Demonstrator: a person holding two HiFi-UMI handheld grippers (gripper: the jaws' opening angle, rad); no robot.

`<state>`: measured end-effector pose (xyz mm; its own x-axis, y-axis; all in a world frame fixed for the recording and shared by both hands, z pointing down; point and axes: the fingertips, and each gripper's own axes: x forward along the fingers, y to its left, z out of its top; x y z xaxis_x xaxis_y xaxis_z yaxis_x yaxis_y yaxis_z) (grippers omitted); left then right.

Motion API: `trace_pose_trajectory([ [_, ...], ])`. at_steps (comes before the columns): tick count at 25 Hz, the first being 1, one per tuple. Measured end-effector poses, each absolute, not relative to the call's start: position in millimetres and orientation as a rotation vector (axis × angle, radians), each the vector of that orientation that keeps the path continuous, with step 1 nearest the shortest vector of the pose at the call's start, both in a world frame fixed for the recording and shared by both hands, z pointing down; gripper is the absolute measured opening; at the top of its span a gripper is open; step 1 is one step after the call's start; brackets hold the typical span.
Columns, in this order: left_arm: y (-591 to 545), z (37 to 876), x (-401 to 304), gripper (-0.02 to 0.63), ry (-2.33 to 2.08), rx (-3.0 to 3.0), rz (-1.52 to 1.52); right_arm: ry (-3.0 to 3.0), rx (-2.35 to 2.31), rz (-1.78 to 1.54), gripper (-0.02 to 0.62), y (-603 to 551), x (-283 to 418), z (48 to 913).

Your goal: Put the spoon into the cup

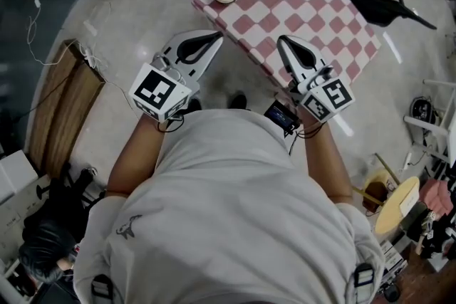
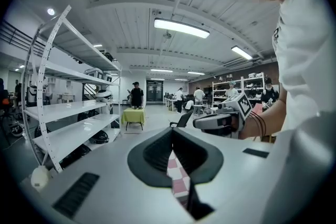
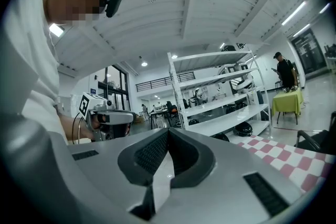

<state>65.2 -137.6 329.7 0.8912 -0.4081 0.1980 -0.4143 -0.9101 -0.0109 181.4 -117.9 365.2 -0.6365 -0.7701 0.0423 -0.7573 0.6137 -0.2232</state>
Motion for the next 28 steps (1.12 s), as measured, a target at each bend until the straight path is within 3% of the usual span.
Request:
trace_pose_trajectory([
  [28,-34.4,331.2,-153.0,0.014,-0.468,3.02,0.172,2.698,-1.511,-0.298,0.032,13.6,-35.8,342.2],
])
